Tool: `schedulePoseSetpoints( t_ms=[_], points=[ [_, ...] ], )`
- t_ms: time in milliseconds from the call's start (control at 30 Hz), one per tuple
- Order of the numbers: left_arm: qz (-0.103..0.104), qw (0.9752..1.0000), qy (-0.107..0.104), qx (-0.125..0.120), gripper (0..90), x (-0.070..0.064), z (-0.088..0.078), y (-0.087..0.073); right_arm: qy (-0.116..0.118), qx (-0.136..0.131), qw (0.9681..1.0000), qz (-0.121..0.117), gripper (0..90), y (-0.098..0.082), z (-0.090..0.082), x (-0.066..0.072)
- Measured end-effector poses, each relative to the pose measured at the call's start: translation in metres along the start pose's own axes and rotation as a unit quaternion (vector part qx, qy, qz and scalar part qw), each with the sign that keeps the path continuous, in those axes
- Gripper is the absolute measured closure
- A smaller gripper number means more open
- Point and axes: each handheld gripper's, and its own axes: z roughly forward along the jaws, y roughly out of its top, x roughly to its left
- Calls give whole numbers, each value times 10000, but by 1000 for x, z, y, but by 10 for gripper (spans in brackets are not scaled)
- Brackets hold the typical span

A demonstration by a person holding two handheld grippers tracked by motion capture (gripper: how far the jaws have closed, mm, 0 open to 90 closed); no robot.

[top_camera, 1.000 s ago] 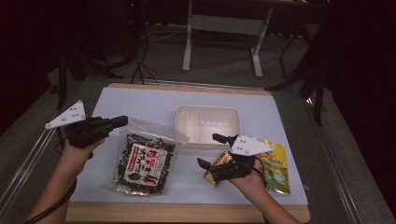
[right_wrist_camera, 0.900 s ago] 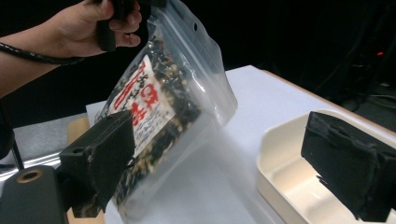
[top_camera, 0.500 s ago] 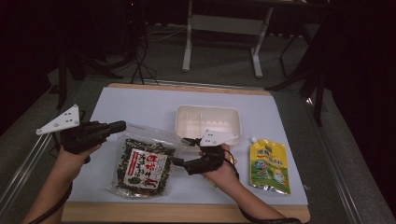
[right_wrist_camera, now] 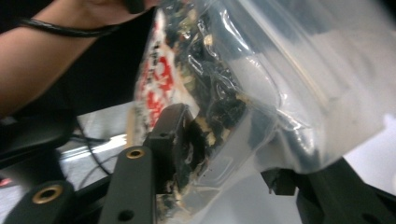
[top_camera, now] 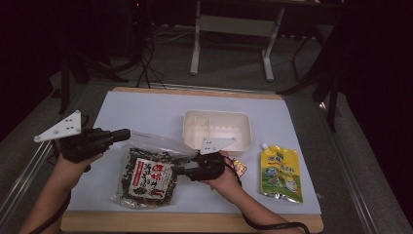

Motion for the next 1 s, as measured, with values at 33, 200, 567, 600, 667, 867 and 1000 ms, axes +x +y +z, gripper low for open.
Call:
schedulePoseSetpoints(
  t_ms=[33,200,567,600,667,867,1000],
  points=[
    [0,10000,-10,16,900,0,0,0,111,39,9999,-42,591,0,1,1],
    [-147,9999,-32,44,900,5,0,0,427,107,9990,-8,713,1,2,3],
    [-205,9994,-286,-48,834,10,-10,9,518,165,9985,64,775,25,-9,26],
    [-211,9993,-300,-67,794,10,-10,9,515,166,9985,73,776,28,-11,27],
    [-243,9994,-243,-101,683,10,-10,10,470,117,9988,58,775,32,-16,28],
    [-330,9989,40,-340,320,7,-8,7,240,-95,9996,-67,775,54,-45,33],
    [-416,9985,198,-288,192,6,-3,5,54,-197,9998,-74,775,63,-61,31]
  ],
)
